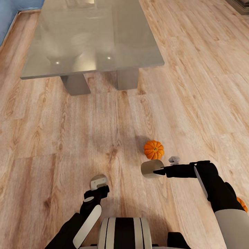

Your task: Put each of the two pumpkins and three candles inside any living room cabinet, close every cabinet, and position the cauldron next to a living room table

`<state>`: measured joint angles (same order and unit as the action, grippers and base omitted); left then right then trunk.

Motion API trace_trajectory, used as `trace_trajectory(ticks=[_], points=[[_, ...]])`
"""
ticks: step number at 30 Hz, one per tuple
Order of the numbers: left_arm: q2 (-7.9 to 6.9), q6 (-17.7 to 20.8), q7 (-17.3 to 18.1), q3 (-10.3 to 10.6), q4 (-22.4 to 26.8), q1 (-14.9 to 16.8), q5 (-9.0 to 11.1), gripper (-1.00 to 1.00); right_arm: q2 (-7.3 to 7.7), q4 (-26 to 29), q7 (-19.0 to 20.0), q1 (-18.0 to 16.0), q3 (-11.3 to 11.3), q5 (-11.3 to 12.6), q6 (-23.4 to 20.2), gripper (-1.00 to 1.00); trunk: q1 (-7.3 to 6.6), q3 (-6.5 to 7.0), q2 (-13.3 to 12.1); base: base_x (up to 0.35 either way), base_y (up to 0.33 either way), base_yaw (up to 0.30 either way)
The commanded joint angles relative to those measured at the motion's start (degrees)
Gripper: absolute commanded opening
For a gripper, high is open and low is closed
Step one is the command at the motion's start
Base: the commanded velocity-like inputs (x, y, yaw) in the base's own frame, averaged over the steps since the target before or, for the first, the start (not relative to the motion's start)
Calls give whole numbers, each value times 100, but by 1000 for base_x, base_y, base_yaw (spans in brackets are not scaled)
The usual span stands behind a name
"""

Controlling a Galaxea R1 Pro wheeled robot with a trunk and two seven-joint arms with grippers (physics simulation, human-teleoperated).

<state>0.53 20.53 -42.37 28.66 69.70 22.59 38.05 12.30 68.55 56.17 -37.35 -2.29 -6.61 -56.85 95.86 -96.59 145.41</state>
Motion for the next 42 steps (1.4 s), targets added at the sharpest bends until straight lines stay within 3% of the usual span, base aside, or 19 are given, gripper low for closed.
trace_trajectory(ticks=[1, 7, 8, 21, 29, 33, 42], points=[[0, 1, 0, 0, 16, 0, 0, 100, 0, 0, -1, 0, 0, 2, -1, -100, 0, 0, 0, 0, 0, 0], [-11, 3, -18, -1, 105, 0, 0, 100, -7, -7, -1, 2, 0, 2, -1, -100, 3, -22, 1, 0, 0, 0], [-7, 3, -32, -1, 128, 0, -4, -100, -8, -8, -1, 4, 0, 2, -1, -100, 3, -22, 1, 0, 0, 0], [-26, 12, -160, 25, 595, -7, -9, -100, -9, -9, -1, 8, 0, 2, -1, -100, 3, -22, 1, 0, 0, 0], [-33, 26, -809, 64, 1043, -9, 0, -100, -9, -9, -1, 9, 0, 2, -1, -100, 3, -22, 1, 0, 0, 0], [-28, 84, -863, 69, 1344, -9, 0, -100, -9, -9, -1, 9, 0, 2, -1, -100, 3, -22, 1, 0, 0, 0], [0, 100, -878, 89, 1444, -9, -4, -100, -9, 0, -1, 9, 1, 1, -1, -100, 3, -22, 1, 0, 0, 0]])
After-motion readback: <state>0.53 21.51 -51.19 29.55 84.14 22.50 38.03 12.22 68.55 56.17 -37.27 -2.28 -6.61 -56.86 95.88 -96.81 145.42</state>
